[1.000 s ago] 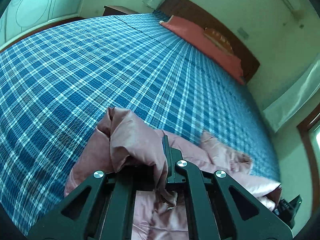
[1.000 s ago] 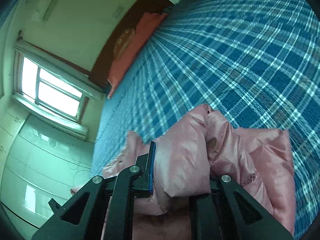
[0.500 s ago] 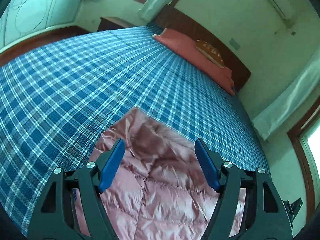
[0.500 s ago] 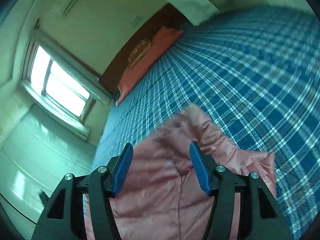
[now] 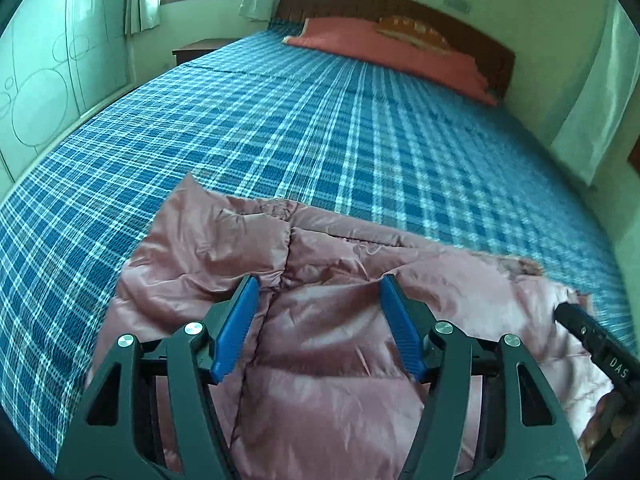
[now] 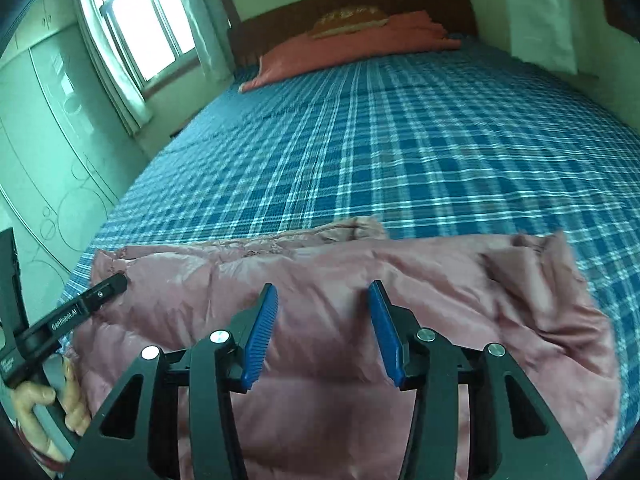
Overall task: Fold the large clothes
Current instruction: 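Open both grippers and press them onto the folded pink jacket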
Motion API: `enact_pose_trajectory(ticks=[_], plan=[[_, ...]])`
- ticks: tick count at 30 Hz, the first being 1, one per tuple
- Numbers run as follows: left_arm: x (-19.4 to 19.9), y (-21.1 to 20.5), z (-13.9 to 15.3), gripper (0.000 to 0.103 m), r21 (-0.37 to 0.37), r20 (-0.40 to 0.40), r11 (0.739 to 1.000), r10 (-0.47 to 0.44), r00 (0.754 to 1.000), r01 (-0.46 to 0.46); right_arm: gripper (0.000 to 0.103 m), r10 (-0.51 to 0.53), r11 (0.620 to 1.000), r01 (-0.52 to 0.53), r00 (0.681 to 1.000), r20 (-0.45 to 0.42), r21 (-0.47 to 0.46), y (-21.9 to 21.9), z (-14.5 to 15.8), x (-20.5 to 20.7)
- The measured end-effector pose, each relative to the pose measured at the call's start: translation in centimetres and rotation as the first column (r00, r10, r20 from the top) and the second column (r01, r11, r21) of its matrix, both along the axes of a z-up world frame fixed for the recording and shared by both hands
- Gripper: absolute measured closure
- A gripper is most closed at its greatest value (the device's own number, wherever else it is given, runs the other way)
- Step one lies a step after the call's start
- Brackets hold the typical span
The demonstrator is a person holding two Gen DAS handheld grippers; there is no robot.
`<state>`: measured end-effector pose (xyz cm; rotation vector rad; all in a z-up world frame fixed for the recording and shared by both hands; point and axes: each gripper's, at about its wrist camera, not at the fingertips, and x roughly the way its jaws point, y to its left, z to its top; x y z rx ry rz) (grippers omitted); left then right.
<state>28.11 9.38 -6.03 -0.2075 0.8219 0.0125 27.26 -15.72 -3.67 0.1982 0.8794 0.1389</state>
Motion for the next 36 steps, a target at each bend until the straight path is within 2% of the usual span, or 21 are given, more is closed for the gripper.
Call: enact_pose_trajectory(ticks=[4,7,11,14,17,21,24,27,30,36], plan=[[1.1,-0.5,-2.2,0.040,0.046,-0.044,0.999,0.010,0.999,-0.008,0.055,-0.008,1.000,0.007,0.999,-0.053,-0.031,0.4,-2.2,1.1],[1.1,-1.0,-2.7,0.040,0.077,-0.047,0.997,0.010,0.999,-0.006,0.056,-0.009,0.999,0.006,0.998,-0.066,-0.044,0.6,-3.2,1.1],[1.2,-1.4,-3.1,0.040,0.116,-0.051,0.993,0.009,0.999,-0.003,0.056,-0.010,0.997,0.005,0.998,-0.054,-0.078,0.9,-3.4,1.0],[0.8,-1.6,-2.5,0.040,0.136,-0.057,0.991,0.003,0.998,0.004,0.057,-0.015,0.998,0.012,0.999,-0.039,-0.063,0.7,-2.6,0.7],[0.5,-1.1,-1.4,0.040,0.131,-0.051,0.991,-0.007,0.999,0.014,0.057,-0.047,0.998,0.047,0.999,-0.005,-0.037,-0.3,-1.3,0.5],[0.4,0.5,-0.9,0.040,0.119,-0.044,0.993,0.020,0.999,-0.014,0.057,-0.115,0.987,0.115,0.993,0.003,-0.114,-2.8,-0.7,0.8],[0.8,1.6,-1.5,0.040,0.110,-0.062,0.993,0.054,0.997,-0.047,0.057,-0.161,0.977,0.156,0.987,-0.025,-0.144,-4.6,-1.5,1.1],[1.1,2.2,-2.4,0.039,0.092,-0.085,0.994,0.065,0.994,-0.057,0.056,-0.181,0.977,0.171,0.980,-0.078,-0.128,-5.8,-3.1,1.5],[1.3,2.1,-3.1,0.038,0.099,-0.093,0.994,0.066,0.994,-0.056,0.056,-0.187,0.979,0.178,0.979,-0.082,-0.101,-6.3,-3.9,1.5],[0.7,2.4,-2.4,0.039,0.097,-0.101,0.993,0.075,0.992,-0.066,0.056,-0.209,0.976,0.205,0.976,-0.061,-0.070,-7.6,-2.9,1.2]])
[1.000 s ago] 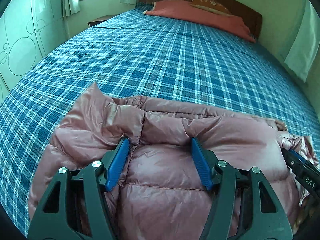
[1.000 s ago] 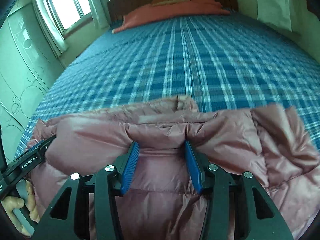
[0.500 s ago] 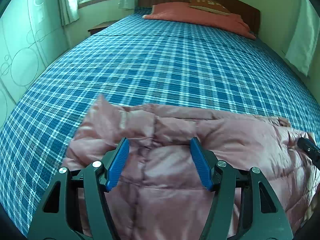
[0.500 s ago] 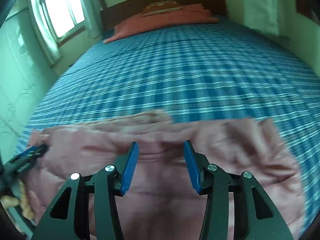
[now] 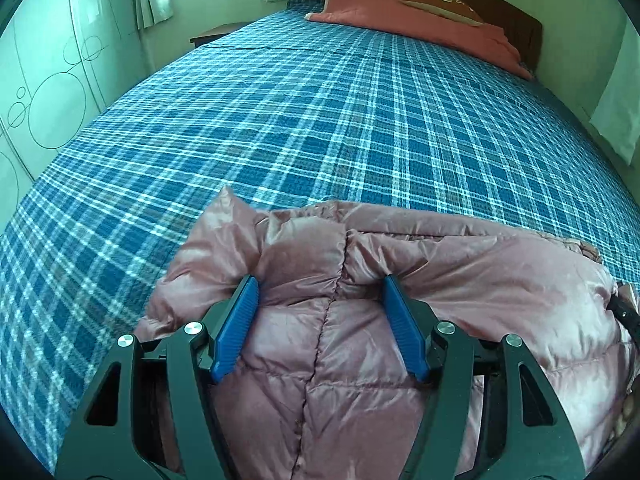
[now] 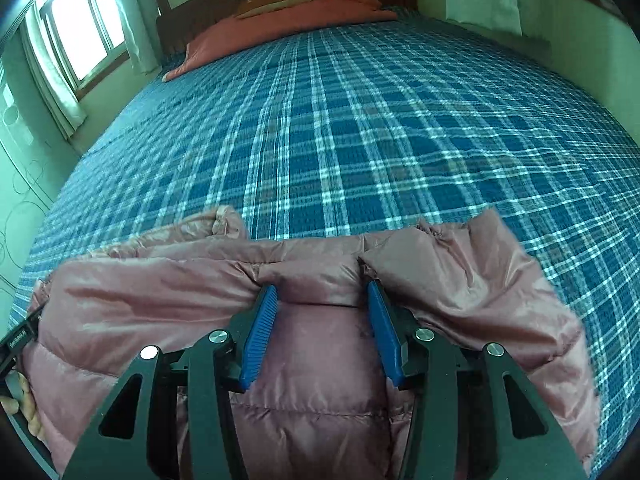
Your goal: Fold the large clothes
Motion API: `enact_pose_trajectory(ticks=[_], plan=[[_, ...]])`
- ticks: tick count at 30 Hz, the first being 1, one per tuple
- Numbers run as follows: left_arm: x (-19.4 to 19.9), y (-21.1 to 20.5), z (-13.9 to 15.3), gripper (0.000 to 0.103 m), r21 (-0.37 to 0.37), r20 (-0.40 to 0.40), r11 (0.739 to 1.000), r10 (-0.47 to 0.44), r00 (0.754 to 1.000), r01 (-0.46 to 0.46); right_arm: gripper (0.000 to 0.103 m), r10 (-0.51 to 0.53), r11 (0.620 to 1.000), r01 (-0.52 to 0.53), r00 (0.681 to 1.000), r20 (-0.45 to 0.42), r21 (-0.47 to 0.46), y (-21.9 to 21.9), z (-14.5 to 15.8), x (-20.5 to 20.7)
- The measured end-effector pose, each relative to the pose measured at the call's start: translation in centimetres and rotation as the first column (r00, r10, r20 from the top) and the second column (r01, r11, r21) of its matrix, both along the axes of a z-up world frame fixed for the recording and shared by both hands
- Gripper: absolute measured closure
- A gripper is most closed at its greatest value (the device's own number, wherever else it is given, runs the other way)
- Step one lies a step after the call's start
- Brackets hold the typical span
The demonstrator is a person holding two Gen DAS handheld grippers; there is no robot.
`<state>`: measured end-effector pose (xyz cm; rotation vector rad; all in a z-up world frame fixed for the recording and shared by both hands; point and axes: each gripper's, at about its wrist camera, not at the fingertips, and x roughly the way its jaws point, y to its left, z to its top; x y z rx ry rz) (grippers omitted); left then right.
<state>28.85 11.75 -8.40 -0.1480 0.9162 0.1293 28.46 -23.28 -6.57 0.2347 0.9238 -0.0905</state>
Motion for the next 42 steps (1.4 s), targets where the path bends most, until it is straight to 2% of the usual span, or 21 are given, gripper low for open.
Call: enact_pose_trajectory(ticks=[4,8,12,18,20,22,25,28,32,36,39,40,42], plan=[[-0.3,1.1,0.0,0.038,-0.028,-0.006,0.999,0.022,1.000,-0.022,0.056,-0.040,0.999,0.041,0.998,-0.040,0.025,-1.7,-1.1,0.4],[0.5,1.5,-1.1,0.034,-0.053,-0.041,0.998,0.019,0.999,-0.021,0.054,-0.031,0.999,0.030,0.998,-0.052,-0.011,-1.3,-1.1,0.9],[0.0,1.9,-0.3,0.035,-0.075,-0.047,0.997,0.015,0.999,-0.019,0.054,-0.046,0.998,0.047,0.999,-0.026,0.041,-2.1,-0.1,-0.4],[-4.0,3.7,2.3,0.031,-0.115,-0.006,0.993,-0.003,1.000,0.002,0.053,-0.077,0.996,0.076,0.997,0.012,0.051,-4.1,2.6,-4.6],[-6.3,5.2,2.7,0.030,-0.140,0.000,0.990,0.023,1.000,-0.022,0.047,-0.087,0.995,0.086,0.996,0.013,0.042,-4.9,3.2,-6.4],[-8.5,6.8,2.5,0.030,-0.180,-0.016,0.982,0.053,0.998,-0.055,0.046,-0.096,0.995,0.095,0.995,0.014,0.035,-5.8,3.7,-8.4],[-12.6,9.6,1.5,0.030,-0.247,-0.048,0.961,0.117,0.992,-0.125,0.046,-0.128,0.990,0.128,0.992,-0.010,0.051,-7.6,3.9,-11.7],[-17.2,11.9,0.4,0.030,-0.283,-0.058,0.941,0.178,0.982,-0.187,0.046,-0.162,0.983,0.163,0.987,-0.023,0.079,-8.9,3.8,-15.0],[-21.9,13.9,-0.3,0.030,-0.329,-0.058,0.915,0.228,0.972,-0.235,0.046,-0.200,0.970,0.205,0.979,-0.048,0.132,-10.4,3.3,-19.6],[-26.2,14.4,-1.2,0.030,-0.388,-0.059,0.885,0.256,0.965,-0.258,0.046,-0.232,0.946,0.236,0.972,-0.041,0.222,-11.3,2.7,-24.1],[-29.4,14.4,-2.3,0.030,-0.464,-0.061,0.839,0.291,0.955,-0.285,0.046,-0.255,0.916,0.255,0.966,-0.040,0.309,-11.7,1.7,-26.9],[-30.3,14.2,-2.7,0.030,-0.498,-0.062,0.816,0.303,0.951,-0.293,0.046,-0.259,0.906,0.257,0.965,-0.041,0.337,-11.7,1.4,-27.5],[-31.7,13.7,-3.1,0.030,-0.539,-0.058,0.786,0.323,0.945,-0.302,0.046,-0.270,0.870,0.261,0.962,-0.040,0.418,-11.4,0.5,-28.9]])
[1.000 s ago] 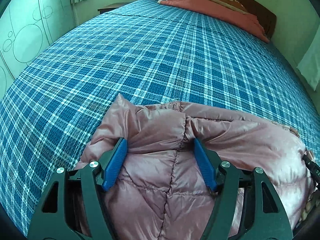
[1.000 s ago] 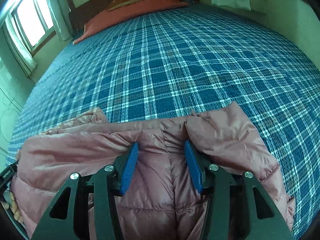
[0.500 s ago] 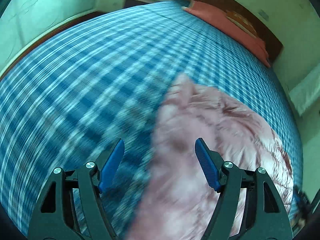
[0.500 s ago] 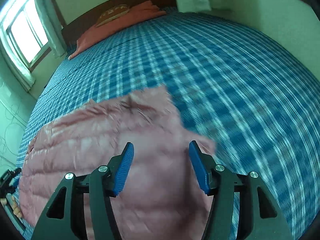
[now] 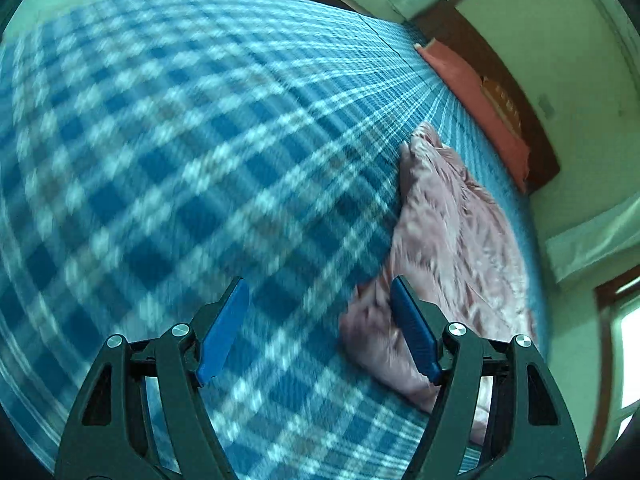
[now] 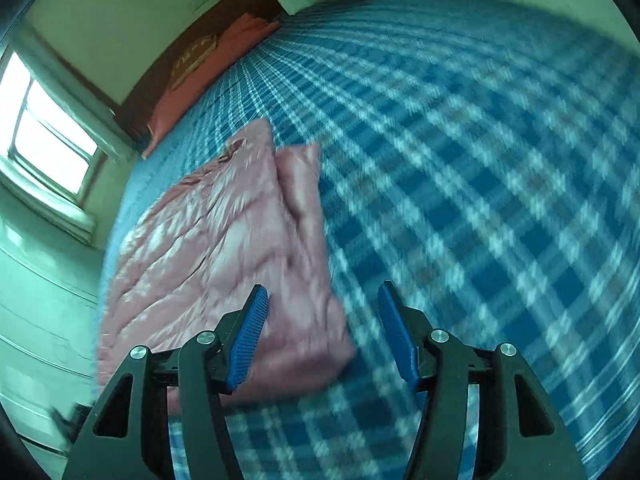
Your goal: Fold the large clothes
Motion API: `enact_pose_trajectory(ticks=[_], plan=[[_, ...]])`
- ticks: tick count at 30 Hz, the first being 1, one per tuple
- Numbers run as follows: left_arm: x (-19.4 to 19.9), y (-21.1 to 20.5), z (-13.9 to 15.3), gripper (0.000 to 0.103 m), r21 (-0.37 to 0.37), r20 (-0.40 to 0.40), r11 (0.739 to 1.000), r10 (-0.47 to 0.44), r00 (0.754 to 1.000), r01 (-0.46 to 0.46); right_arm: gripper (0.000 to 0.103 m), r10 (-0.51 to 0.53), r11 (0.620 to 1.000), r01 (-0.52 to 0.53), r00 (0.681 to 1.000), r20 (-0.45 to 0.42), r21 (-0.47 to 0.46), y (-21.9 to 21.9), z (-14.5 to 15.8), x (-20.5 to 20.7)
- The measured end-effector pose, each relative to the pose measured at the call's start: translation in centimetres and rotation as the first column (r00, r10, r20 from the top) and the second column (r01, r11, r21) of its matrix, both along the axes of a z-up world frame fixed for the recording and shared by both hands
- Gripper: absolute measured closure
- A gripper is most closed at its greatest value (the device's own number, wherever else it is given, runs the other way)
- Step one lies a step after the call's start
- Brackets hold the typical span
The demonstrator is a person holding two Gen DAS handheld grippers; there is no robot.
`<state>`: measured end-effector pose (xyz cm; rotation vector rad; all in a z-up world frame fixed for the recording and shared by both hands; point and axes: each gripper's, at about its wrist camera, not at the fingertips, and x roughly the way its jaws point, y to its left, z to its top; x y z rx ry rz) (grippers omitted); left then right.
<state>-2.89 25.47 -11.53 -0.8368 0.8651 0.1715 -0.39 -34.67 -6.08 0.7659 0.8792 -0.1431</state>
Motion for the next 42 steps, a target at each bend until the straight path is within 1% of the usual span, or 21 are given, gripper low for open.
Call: enact_pose_trajectory(ticks=[1,2,4,7,9,13,15,20,22,24,25,26,28,31,33,34,36,37,38,39,42], plan=[[-0.5,-0.3,-0.2,0.030,-0.019,0.012,1.000,0.005,1.000,-0.005,0.046,-0.006,1.000,0.006,1.000,0.008,0.030,0.1,-0.4,-0.5],[-1.1,-0.9,-0.4,0.030,-0.042,0.029,0.999,0.007,1.000,-0.006,0.046,-0.015,0.996,0.013,1.000,0.022,0.084,0.3,-1.0,-1.0],[-1.6,-1.8,-0.5,0.029,-0.062,0.047,0.998,0.001,0.999,0.002,0.046,-0.040,0.987,0.033,0.998,0.041,0.159,0.8,-1.9,-1.5],[-1.5,-3.1,-0.8,0.029,-0.084,0.046,0.996,-0.018,0.999,0.022,0.046,-0.061,0.968,0.045,0.996,0.060,0.246,1.5,-3.1,-1.4],[-1.4,-3.5,-0.9,0.028,-0.091,0.052,0.996,-0.022,0.998,0.027,0.046,-0.071,0.958,0.049,0.995,0.067,0.282,2.0,-3.7,-1.1],[-0.6,-4.2,-1.3,0.025,-0.102,0.058,0.995,0.005,0.998,0.001,0.046,-0.105,0.954,0.074,0.990,0.090,0.289,2.7,-4.4,-1.1],[-0.3,-4.5,-1.3,0.024,-0.101,0.060,0.995,0.020,0.998,-0.014,0.046,-0.130,0.946,0.091,0.986,0.105,0.310,2.8,-4.8,-0.4],[0.7,-5.2,-1.1,0.025,-0.078,0.068,0.996,0.040,0.997,-0.035,0.046,-0.149,0.942,0.104,0.982,0.119,0.318,2.7,-5.8,0.7],[1.1,-5.5,-1.0,0.028,-0.079,0.073,0.996,0.052,0.996,-0.046,0.046,-0.142,0.946,0.099,0.982,0.122,0.309,2.8,-5.9,1.0],[1.5,-5.6,-1.1,0.036,-0.115,0.094,0.993,0.051,0.994,-0.040,0.046,-0.150,0.945,0.105,0.981,0.124,0.309,2.8,-5.8,1.3],[1.8,-5.7,-1.3,0.036,-0.142,0.095,0.990,0.040,0.995,-0.026,0.046,-0.151,0.947,0.107,0.980,0.126,0.304,3.0,-5.7,1.4],[2.1,-5.8,-1.5,0.037,-0.152,0.090,0.988,0.033,0.995,-0.019,0.046,-0.152,0.950,0.109,0.980,0.129,0.294,3.2,-5.6,1.5],[2.3,-5.9,-1.7,0.039,-0.143,0.091,0.990,0.032,0.995,-0.019,0.047,-0.150,0.955,0.107,0.979,0.138,0.276,3.7,-5.3,1.8],[2.8,-6.0,-1.8,0.046,-0.146,0.092,0.989,0.035,0.995,-0.022,0.055,-0.154,0.950,0.107,0.978,0.142,0.293,4.0,-5.4,2.5],[3.2,-5.9,-1.9,0.054,-0.155,0.088,0.988,0.041,0.995,-0.027,0.062,-0.162,0.940,0.109,0.976,0.142,0.323,4.0,-5.8,2.6],[3.3,-6.0,-1.8,0.057,-0.148,0.088,0.989,0.033,0.996,-0.020,0.064,-0.160,0.940,0.108,0.977,0.141,0.324,4.0,-5.9,2.8],[3.2,-5.6,-1.9,0.074,-0.132,0.092,0.991,0.013,0.996,0.000,0.069,-0.156,0.942,0.103,0.977,0.144,0.320,3.8,-6.0,2.6],[3.1,-5.5,-1.9,0.078,-0.128,0.096,0.992,0.008,0.995,0.004,0.070,-0.155,0.941,0.101,0.977,0.147,0.323,3.8,-6.0,2.6],[3.2,-5.7,-1.7,0.083,-0.118,0.102,0.993,0.006,0.995,0.006,0.073,-0.157,0.939,0.100,0.976,0.150,0.329,3.8,-6.1,2.5],[3.3,-5.9,-1.4,0.087,-0.109,0.108,0.994,0.002,0.994,0.010,0.077,-0.159,0.937,0.099,0.975,0.156,0.335,3.8,-6.1,2.4],[3.3,-6.4,-0.5,0.092,-0.084,0.124,0.996,-0.010,0.992,0.021,0.082,-0.156,0.938,0.090,0.972,0.175,0.333,3.8,-5.8,1.3]])
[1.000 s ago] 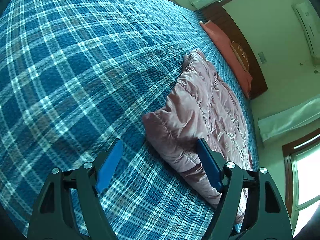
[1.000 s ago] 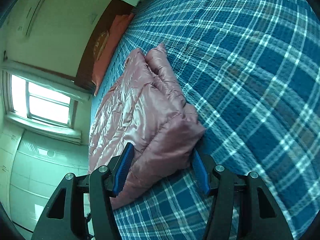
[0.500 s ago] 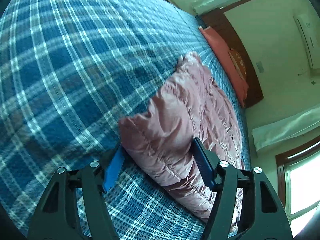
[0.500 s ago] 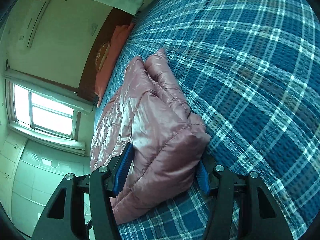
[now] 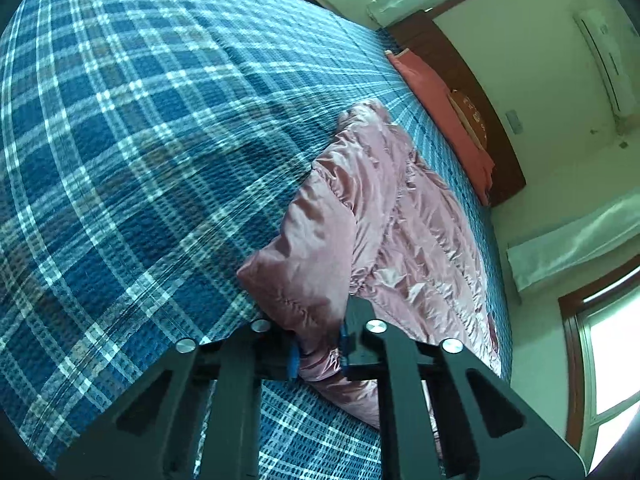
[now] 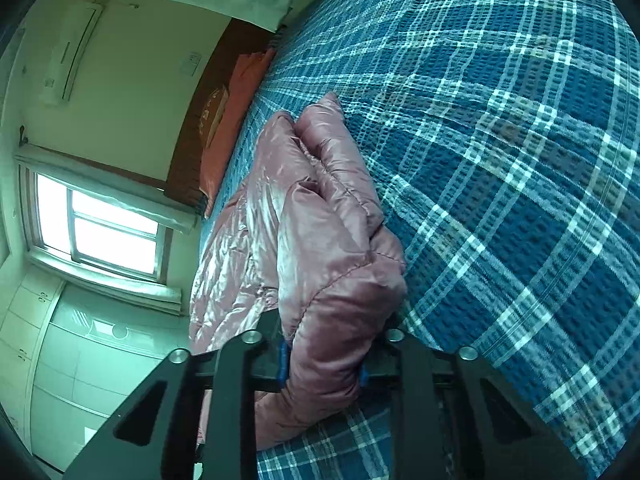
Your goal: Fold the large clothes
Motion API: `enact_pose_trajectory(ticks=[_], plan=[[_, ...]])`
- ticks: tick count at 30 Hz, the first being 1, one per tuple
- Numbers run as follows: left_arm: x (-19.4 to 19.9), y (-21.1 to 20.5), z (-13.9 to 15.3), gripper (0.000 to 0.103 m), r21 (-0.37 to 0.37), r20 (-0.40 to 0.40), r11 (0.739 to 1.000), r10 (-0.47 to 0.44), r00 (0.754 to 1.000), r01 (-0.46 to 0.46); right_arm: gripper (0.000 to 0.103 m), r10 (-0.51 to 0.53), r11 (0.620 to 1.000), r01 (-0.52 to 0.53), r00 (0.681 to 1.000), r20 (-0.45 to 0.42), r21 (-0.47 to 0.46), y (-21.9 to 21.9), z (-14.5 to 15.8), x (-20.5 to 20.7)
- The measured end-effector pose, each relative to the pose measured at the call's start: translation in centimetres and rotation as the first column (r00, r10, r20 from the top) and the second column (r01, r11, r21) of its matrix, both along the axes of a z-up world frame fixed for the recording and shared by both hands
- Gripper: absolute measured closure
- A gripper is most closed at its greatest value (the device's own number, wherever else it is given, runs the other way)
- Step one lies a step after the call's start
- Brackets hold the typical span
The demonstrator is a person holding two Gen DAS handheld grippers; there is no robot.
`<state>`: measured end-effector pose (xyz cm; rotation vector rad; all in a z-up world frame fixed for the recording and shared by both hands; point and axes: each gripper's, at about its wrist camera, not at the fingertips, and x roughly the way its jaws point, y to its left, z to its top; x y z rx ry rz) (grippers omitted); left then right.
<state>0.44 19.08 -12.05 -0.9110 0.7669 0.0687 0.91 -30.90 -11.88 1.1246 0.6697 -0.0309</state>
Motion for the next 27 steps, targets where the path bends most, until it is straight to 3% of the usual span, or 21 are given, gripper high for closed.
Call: enact_pose_trajectory(ticks=[9,27], plan=[[-2.3,0.2,1.1,0.093,0.022,0.000,1.000,-0.016,1.000,0.016,0.084,0.025,1.000,-0.025,1.000,0.004,-0.011,0.5,0.8,-3.2],[-12.7,2.3,0.3,0.093,0.048,-0.033,0.999,-0.014,0.999,0.015,0.084,0.043,0.999,-0.043,0.999,-0.008,0.015,1.1,0.6,-12.8]])
